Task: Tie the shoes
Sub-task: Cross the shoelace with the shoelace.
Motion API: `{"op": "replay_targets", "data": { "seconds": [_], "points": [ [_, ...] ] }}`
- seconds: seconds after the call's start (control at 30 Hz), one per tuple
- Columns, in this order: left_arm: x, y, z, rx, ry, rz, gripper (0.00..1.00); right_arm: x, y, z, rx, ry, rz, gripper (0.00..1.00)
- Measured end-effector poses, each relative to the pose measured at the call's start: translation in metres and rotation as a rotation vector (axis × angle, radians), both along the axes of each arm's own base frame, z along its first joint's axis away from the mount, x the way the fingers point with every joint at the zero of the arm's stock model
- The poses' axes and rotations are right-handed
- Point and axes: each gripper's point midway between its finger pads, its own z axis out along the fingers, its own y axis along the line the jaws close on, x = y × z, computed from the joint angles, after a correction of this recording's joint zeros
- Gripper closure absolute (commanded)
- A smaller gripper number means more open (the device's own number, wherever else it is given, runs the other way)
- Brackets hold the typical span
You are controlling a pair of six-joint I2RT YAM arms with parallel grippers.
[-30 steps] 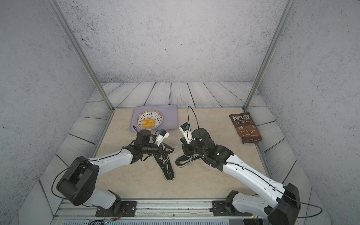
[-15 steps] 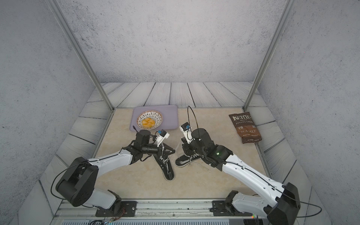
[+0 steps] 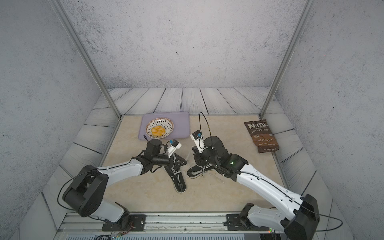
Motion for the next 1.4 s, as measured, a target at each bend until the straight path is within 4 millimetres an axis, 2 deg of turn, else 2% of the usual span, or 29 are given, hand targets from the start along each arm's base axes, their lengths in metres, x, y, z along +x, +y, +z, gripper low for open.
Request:
{"op": "replay_targets", "data": {
  "seconds": [0.13,0.27,0.33,0.5,0.63,0.77,1.0,1.07,1.2,1.33,1.4],
  "points": [
    [0.002,-0.003,-0.001,0.006,-0.01,-0.006,0.74,-0.001,0.002,-0.003,-0.002,0.01,0.01,1.0],
    [0.002,-0.005,-0.002,0.015,-0.016,-0.013,0.94,-0.001,0.005,-0.006,-0.004,0.021,0.02,1.0],
    [0.001,-0.005,-0.002,0.016,-0.024,-0.018,0.98,0.0,0.006,-0.006,-0.004,0.025,0.024,1.0],
    [-0.003,-0.002,0.002,0.014,-0.03,-0.023,0.99,0.008,0.014,-0.01,0.011,0.048,0.047,1.0],
    [-0.015,0.001,0.008,-0.001,-0.024,-0.046,0.99,0.023,0.03,-0.016,0.054,0.083,0.095,1.0],
    [-0.027,0.005,0.004,-0.006,0.008,-0.067,0.99,0.035,0.048,-0.028,0.11,0.143,0.163,1.0],
    [-0.041,0.011,-0.004,-0.014,0.052,-0.068,0.99,0.047,0.091,-0.06,0.171,0.325,0.287,1.0],
    [-0.042,0.013,-0.005,-0.017,0.054,-0.064,0.99,0.048,0.102,-0.075,0.188,0.396,0.315,1.0],
    [-0.042,0.02,-0.004,-0.034,0.054,-0.039,0.99,0.042,0.116,-0.118,0.216,0.565,0.35,1.0],
    [-0.038,0.03,-0.004,-0.048,0.063,0.005,0.99,0.033,0.124,-0.151,0.243,0.715,0.366,0.93],
    [-0.036,0.033,-0.005,-0.051,0.075,0.025,0.99,0.028,0.126,-0.157,0.253,0.76,0.376,0.82]
  ]
}}
